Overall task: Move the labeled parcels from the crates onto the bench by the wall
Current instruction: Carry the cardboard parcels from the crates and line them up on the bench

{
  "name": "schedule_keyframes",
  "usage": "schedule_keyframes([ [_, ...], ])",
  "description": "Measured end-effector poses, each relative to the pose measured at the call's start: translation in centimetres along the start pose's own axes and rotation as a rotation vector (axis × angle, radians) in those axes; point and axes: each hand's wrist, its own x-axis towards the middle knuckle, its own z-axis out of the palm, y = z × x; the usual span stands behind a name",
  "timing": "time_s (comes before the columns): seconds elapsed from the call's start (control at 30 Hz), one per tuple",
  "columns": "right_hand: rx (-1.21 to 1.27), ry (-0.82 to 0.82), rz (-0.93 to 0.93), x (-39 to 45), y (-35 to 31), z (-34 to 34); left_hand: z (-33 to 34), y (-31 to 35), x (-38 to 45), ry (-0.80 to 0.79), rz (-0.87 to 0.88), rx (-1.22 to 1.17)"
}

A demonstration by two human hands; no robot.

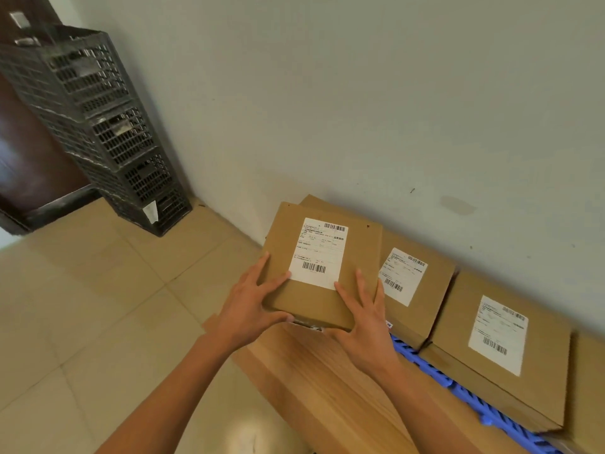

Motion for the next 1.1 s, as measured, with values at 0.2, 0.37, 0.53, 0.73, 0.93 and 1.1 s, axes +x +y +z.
schedule_keyframes([
  [0.2, 0.018, 0.063, 0.043, 6.0, 0.4, 0.4, -0.8, -1.7, 7.9, -0.054, 0.048, 0.014],
  [0.37, 0.01, 0.084, 0.114, 11.6, 0.0, 1.4, -1.3, -4.4, 15.1, -0.099, 0.086, -0.048],
  [0.53, -0.006, 0.115, 0.209, 16.7, -1.2, 2.4, -1.9, -7.3, 21.7, -0.151, 0.153, -0.114],
  [0.73, 0.016, 0.165, 0.315, 19.5, -1.4, 4.4, -1.3, -9.6, 26.6, -0.258, 0.223, -0.104],
  [0.93, -0.052, 0.16, 0.365, 20.1, -1.1, 5.8, -0.5, -10.6, 28.5, -0.34, 0.264, -0.075],
  [1.1, -0.08, 0.154, 0.366, 19.8, -1.5, 5.6, -0.9, -10.4, 29.1, -0.263, 0.413, 0.229],
])
